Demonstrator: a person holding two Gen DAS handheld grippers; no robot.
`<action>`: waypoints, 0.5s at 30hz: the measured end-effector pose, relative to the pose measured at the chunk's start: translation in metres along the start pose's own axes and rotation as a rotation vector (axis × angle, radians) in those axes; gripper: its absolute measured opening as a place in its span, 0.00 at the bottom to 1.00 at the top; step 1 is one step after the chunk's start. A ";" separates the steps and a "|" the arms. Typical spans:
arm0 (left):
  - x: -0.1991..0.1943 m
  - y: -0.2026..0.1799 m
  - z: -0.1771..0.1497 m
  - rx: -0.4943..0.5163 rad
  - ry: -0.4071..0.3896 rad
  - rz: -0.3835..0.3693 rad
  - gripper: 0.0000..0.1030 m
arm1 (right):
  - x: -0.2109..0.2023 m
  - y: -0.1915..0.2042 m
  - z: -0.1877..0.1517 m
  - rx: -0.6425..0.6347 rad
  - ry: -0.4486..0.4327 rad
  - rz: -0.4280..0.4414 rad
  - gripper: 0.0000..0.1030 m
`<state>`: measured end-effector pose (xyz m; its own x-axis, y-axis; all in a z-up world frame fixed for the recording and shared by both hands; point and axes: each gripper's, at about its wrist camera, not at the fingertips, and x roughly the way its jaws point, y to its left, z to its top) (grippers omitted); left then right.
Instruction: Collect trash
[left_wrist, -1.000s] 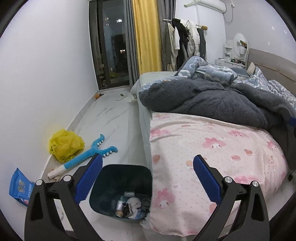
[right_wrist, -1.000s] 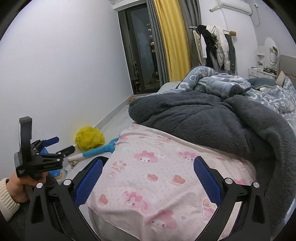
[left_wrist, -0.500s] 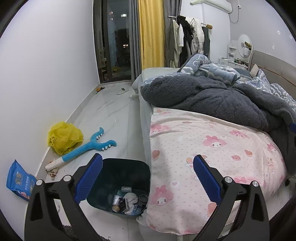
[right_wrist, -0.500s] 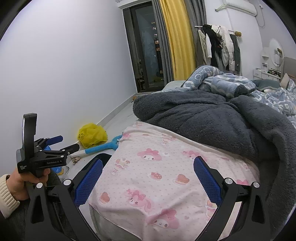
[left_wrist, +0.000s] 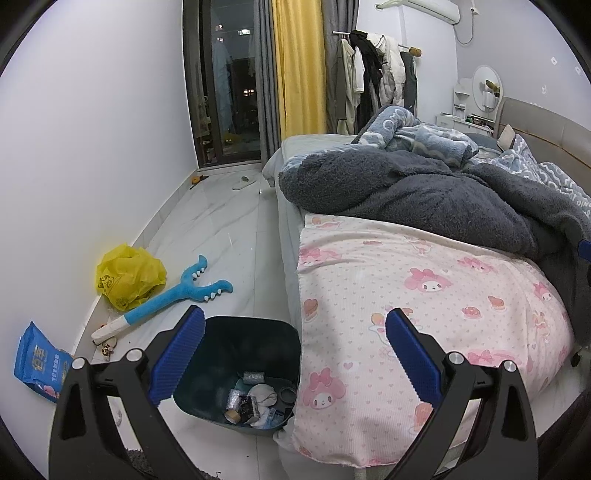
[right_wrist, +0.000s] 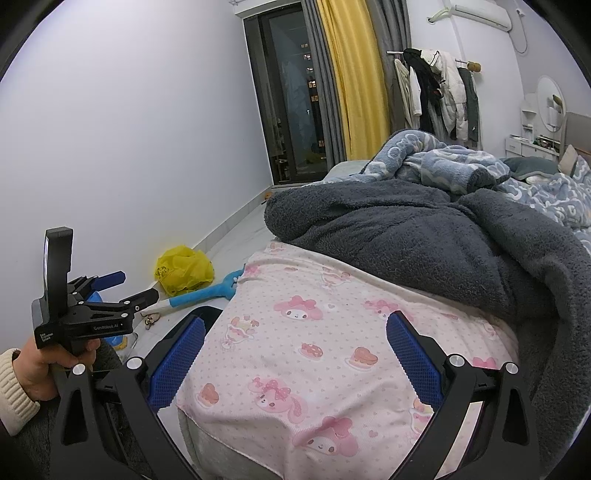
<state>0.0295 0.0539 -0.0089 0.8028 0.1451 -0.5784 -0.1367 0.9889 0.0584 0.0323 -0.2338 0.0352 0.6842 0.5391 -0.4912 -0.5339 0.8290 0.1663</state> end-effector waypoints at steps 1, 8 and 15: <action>0.000 0.000 0.000 -0.001 0.000 0.001 0.97 | 0.000 -0.001 0.000 0.000 0.000 0.000 0.97; 0.000 -0.001 -0.001 0.004 -0.001 0.000 0.97 | 0.000 0.000 0.000 -0.001 0.000 0.001 0.97; 0.000 -0.001 -0.001 0.004 -0.001 0.000 0.97 | 0.000 0.000 0.000 -0.001 0.001 0.000 0.97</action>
<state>0.0290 0.0525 -0.0091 0.8033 0.1448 -0.5777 -0.1340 0.9891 0.0615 0.0322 -0.2335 0.0352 0.6835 0.5390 -0.4922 -0.5346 0.8288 0.1652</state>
